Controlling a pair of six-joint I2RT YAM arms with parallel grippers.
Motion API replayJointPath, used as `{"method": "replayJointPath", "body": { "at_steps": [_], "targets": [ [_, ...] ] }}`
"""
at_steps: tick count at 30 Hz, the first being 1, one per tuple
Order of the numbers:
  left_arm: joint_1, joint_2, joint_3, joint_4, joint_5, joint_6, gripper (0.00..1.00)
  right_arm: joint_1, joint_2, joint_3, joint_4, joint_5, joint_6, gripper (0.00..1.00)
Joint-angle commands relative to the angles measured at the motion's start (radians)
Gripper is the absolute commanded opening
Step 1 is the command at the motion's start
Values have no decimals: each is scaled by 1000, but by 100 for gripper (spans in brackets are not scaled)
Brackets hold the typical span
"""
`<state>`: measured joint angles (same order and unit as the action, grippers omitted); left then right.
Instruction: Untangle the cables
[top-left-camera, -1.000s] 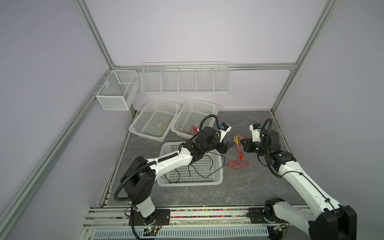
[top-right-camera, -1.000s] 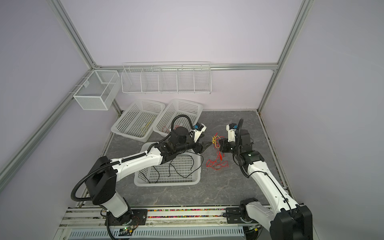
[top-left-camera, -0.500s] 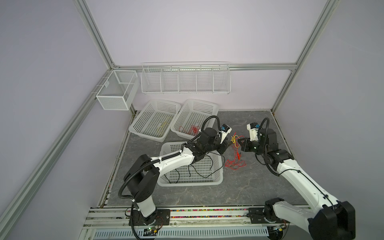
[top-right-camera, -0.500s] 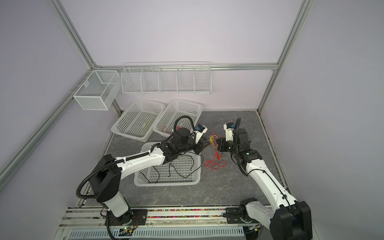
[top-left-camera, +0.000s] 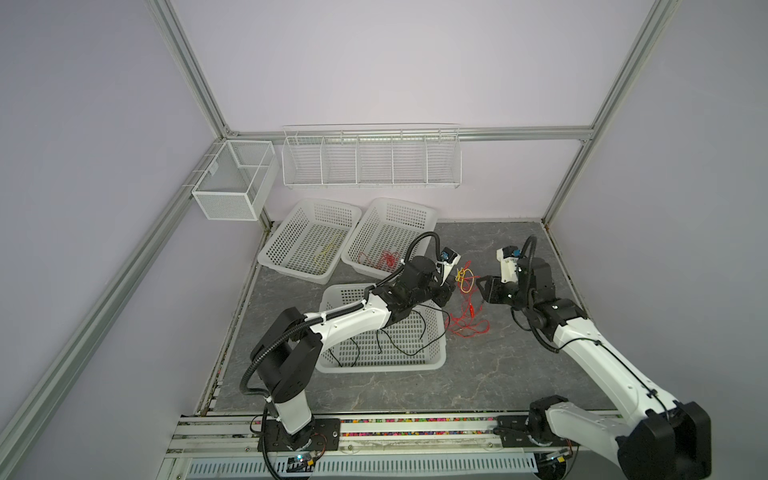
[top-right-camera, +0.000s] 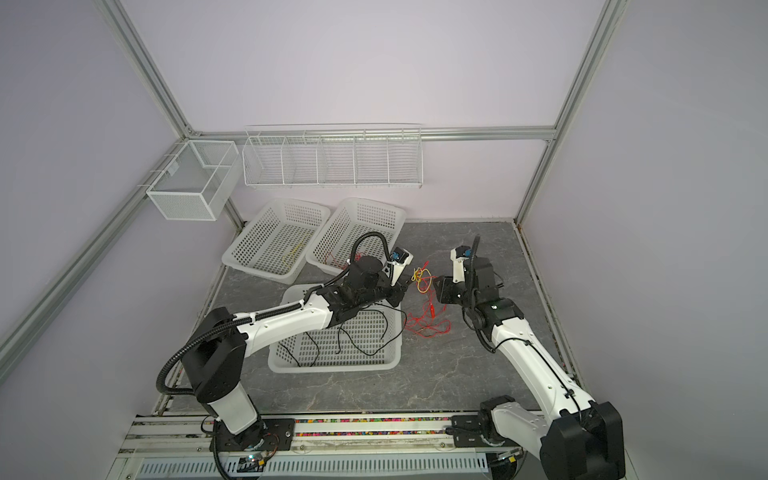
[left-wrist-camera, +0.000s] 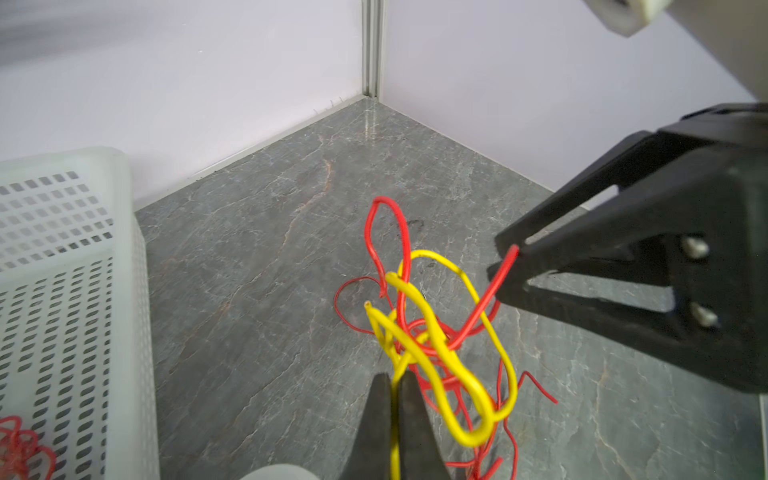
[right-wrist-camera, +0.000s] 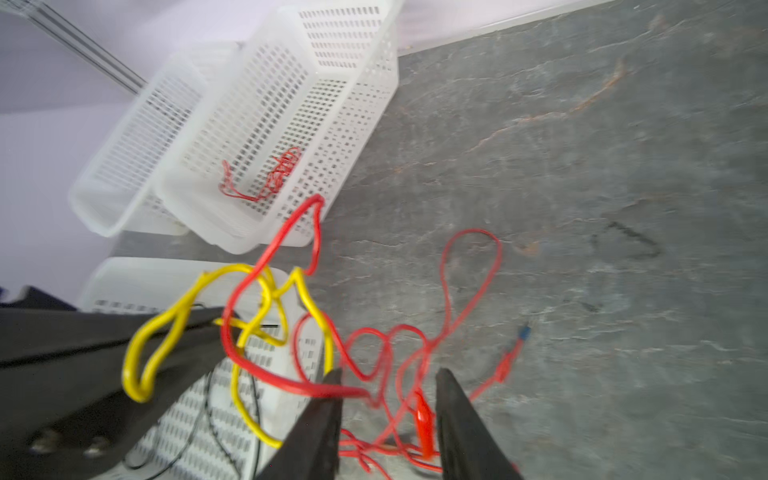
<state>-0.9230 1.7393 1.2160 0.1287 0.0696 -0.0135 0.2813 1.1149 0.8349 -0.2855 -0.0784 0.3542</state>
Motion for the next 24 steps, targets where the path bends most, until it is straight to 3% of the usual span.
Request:
{"method": "replayJointPath", "body": {
  "at_steps": [1, 6, 12, 18, 22, 24],
  "targets": [
    [8, -13, 44, -28, -52, 1, 0, 2, -54, -32, -53, 123, -1, 51],
    [10, -24, 52, -38, -31, 5, 0, 3, -113, -121, -6, 30, -54, 66],
    [10, -33, 66, -40, -10, -11, 0, 5, -98, -175, 57, -42, -61, 71],
    [10, -32, 80, -61, 19, -20, 0, 20, -81, -189, 188, -165, -57, 73],
    [10, -33, 77, -72, 37, -29, 0, 26, -63, -171, 231, -135, -49, 72],
    [10, -36, 72, -70, 47, -32, 0, 28, -35, -152, 236, -116, -46, 67]
  ]
}}
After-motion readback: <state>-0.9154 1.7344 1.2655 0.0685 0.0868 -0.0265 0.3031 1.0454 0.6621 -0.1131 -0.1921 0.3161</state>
